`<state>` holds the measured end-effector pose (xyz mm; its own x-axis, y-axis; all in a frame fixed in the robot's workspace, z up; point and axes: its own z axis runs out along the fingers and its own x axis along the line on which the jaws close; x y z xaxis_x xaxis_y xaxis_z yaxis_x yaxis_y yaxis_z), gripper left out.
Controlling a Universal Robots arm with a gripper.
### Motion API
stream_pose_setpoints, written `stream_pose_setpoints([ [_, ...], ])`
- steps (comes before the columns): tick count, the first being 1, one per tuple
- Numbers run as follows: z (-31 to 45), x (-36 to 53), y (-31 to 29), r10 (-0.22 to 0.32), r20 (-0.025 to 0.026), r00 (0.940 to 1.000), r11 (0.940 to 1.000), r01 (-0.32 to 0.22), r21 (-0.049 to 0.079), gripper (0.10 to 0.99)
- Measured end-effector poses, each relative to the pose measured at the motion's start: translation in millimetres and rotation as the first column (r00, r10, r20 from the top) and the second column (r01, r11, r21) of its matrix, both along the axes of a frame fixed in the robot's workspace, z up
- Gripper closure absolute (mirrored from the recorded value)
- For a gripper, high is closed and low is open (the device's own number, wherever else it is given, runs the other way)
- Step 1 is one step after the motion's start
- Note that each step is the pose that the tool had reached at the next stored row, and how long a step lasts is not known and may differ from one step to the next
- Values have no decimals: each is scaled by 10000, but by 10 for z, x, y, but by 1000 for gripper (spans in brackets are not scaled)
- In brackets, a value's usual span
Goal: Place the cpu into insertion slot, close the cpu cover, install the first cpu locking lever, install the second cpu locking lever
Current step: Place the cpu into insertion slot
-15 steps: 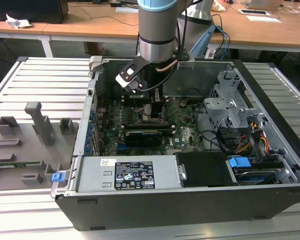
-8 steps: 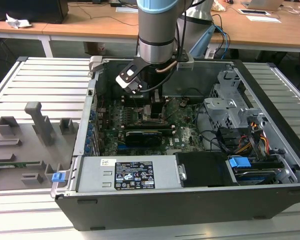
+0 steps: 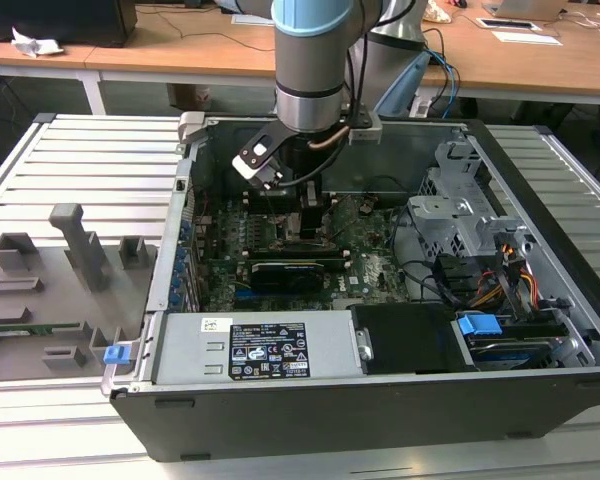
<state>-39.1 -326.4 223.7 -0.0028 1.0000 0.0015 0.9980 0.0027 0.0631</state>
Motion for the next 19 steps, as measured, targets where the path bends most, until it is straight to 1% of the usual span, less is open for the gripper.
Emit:
stream_pose_setpoints([
  [2,-25,0,12,1,1,10000,10000,-1,2,545],
  [6,-73,-3,17,-2,0,10000,10000,2,2,545],
  [11,-109,-5,17,-3,1,10000,10000,3,0,545],
  [15,-121,-6,22,-5,0,10000,10000,5,-1,545],
  [19,-132,-6,45,-4,1,10000,10000,4,-1,545],
])
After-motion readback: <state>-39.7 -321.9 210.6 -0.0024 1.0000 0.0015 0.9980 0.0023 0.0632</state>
